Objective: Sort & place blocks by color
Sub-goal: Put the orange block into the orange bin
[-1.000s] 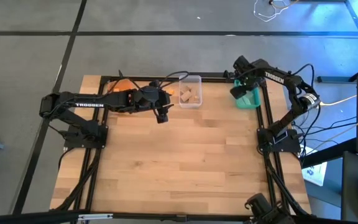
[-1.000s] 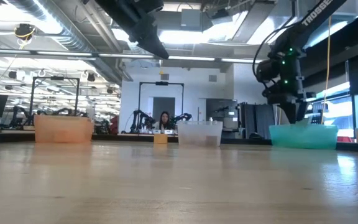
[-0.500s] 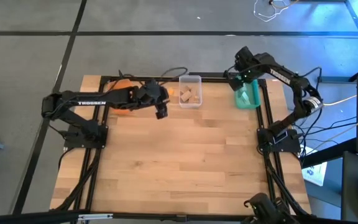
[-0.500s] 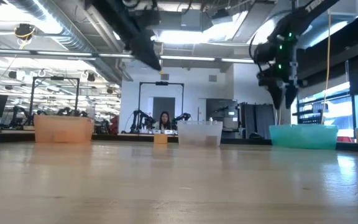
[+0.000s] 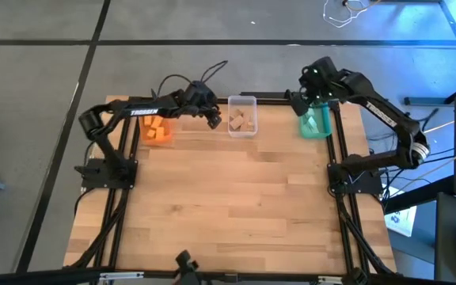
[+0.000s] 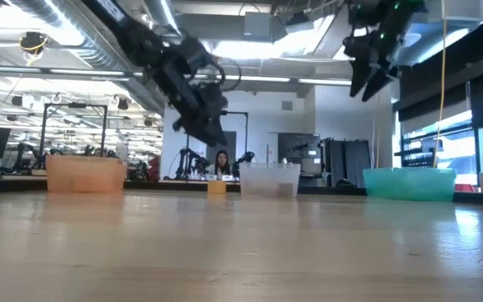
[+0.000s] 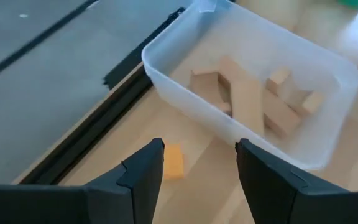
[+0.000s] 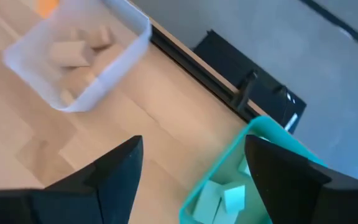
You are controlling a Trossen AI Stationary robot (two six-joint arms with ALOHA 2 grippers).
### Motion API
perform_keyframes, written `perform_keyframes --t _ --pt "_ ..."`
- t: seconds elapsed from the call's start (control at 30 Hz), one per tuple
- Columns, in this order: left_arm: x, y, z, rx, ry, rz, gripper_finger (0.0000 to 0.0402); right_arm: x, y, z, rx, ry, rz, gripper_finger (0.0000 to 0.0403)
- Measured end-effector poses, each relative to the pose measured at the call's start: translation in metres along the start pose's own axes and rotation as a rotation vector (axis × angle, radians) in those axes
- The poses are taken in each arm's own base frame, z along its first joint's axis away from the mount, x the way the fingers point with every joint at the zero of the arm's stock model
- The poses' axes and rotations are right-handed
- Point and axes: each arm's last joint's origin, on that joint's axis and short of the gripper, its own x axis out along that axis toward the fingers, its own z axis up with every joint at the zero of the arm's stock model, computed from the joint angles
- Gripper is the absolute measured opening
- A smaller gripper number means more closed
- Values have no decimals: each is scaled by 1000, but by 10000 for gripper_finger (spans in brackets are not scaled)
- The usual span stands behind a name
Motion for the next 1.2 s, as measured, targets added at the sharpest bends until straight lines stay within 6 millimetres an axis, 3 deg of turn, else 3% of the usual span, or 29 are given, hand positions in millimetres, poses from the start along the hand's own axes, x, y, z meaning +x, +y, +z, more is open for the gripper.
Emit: perform_keyframes --t 0.17,0.43,1.2 --pt "26 17 -13 23 39 -19 191 -17 11 -4 -55 -53 28 281" --pt "48 18 -31 80 118 5 191 -23 24 -6 -112 -73 58 281" --pt "50 20 -29 20 84 23 191 -24 38 -8 -150 -73 95 281"
